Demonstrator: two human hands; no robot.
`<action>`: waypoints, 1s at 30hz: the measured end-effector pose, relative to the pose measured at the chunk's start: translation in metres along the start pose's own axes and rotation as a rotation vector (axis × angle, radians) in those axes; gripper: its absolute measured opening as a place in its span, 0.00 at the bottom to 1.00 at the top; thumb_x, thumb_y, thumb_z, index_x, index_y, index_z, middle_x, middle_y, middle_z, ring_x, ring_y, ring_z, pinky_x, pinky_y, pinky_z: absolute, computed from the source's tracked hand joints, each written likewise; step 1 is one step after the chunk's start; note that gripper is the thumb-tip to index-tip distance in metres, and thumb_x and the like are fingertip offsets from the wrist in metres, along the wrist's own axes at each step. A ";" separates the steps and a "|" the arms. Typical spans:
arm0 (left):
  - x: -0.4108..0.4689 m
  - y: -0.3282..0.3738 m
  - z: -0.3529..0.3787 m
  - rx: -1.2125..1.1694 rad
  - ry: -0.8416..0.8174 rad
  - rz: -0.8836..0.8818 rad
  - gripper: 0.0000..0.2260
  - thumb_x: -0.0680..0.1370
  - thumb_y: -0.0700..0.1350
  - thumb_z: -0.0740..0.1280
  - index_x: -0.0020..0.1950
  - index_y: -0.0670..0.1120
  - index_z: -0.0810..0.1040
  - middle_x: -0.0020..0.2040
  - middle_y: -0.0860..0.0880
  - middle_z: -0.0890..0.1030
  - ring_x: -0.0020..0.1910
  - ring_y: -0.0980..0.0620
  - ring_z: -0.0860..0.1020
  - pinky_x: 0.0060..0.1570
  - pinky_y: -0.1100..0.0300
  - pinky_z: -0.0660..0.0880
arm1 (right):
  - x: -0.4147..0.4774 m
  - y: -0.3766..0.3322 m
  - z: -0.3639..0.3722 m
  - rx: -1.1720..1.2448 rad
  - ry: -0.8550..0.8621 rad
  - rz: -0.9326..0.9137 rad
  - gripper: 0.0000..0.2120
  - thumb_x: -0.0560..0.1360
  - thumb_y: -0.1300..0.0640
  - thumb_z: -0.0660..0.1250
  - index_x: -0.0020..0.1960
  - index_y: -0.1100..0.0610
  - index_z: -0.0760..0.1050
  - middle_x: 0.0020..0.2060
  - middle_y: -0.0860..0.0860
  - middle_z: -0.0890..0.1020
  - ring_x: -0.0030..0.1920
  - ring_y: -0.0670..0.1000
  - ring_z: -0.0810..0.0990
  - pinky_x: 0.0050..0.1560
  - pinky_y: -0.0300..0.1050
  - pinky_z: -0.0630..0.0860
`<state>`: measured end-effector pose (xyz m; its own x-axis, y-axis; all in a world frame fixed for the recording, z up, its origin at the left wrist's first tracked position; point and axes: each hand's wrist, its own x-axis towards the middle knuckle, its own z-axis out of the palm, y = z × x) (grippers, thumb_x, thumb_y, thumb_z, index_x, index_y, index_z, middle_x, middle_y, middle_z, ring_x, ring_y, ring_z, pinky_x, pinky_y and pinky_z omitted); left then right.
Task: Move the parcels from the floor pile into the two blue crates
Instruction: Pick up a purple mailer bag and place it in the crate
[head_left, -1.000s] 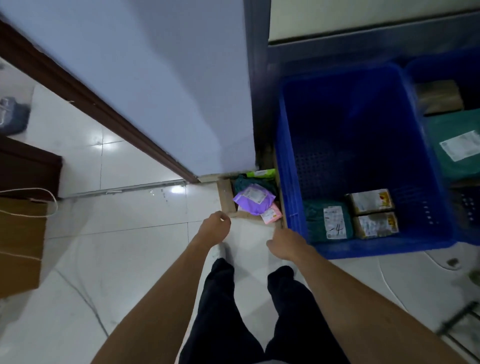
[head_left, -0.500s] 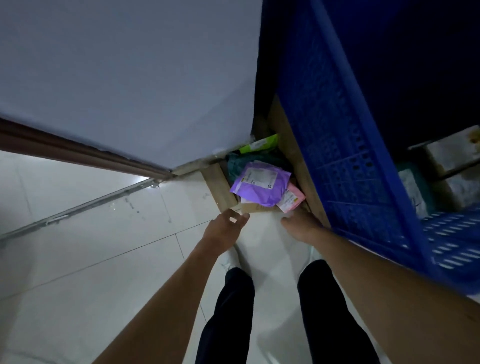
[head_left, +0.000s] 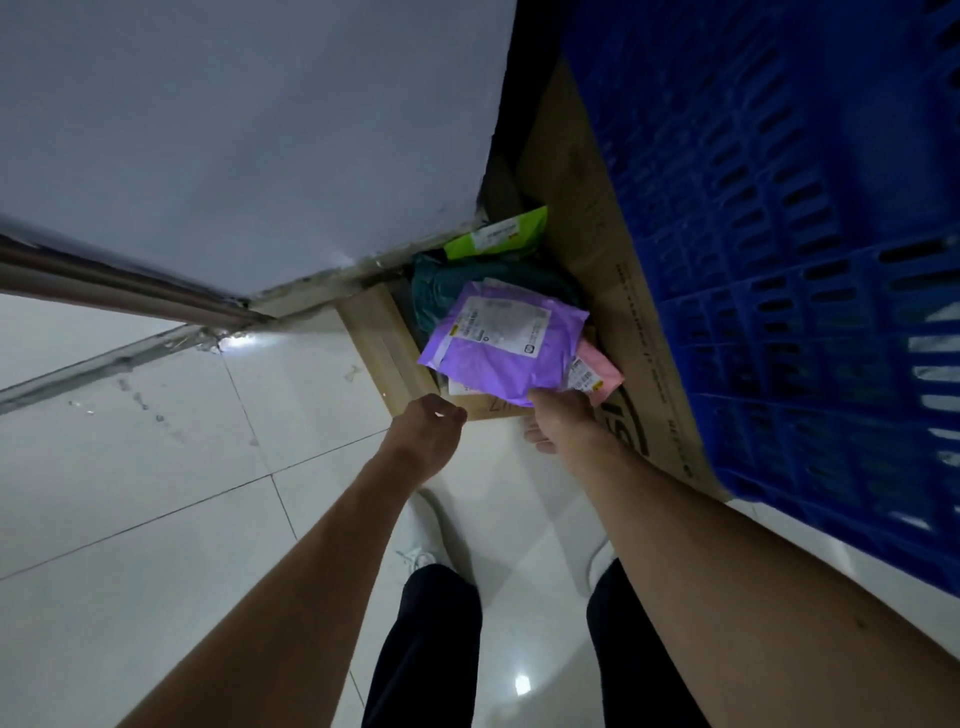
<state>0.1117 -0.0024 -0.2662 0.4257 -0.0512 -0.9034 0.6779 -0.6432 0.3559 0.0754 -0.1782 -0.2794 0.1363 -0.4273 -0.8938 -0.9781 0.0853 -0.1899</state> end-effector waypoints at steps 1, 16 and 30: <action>0.003 0.001 0.001 -0.006 0.001 -0.002 0.11 0.67 0.58 0.64 0.41 0.53 0.78 0.53 0.41 0.84 0.54 0.39 0.82 0.61 0.45 0.77 | 0.006 -0.002 0.001 0.034 -0.004 0.008 0.11 0.78 0.56 0.62 0.52 0.63 0.76 0.40 0.58 0.82 0.31 0.53 0.79 0.35 0.45 0.77; -0.036 0.074 -0.036 -0.059 0.110 0.067 0.19 0.78 0.54 0.63 0.63 0.44 0.77 0.58 0.40 0.81 0.57 0.38 0.80 0.60 0.47 0.77 | -0.052 -0.086 -0.039 0.713 -0.161 0.093 0.19 0.79 0.52 0.58 0.67 0.55 0.74 0.64 0.56 0.79 0.63 0.55 0.78 0.44 0.45 0.75; -0.185 0.111 -0.090 -0.497 0.084 -0.076 0.21 0.72 0.54 0.75 0.55 0.40 0.80 0.51 0.41 0.82 0.45 0.45 0.81 0.54 0.49 0.79 | -0.251 -0.082 -0.107 0.960 -0.383 -0.009 0.16 0.73 0.62 0.54 0.57 0.53 0.73 0.42 0.54 0.82 0.40 0.55 0.80 0.39 0.45 0.79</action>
<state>0.1616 0.0048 -0.0378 0.3972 0.0565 -0.9160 0.9033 -0.2005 0.3793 0.1043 -0.1742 0.0036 0.3479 -0.1307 -0.9284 -0.4622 0.8376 -0.2912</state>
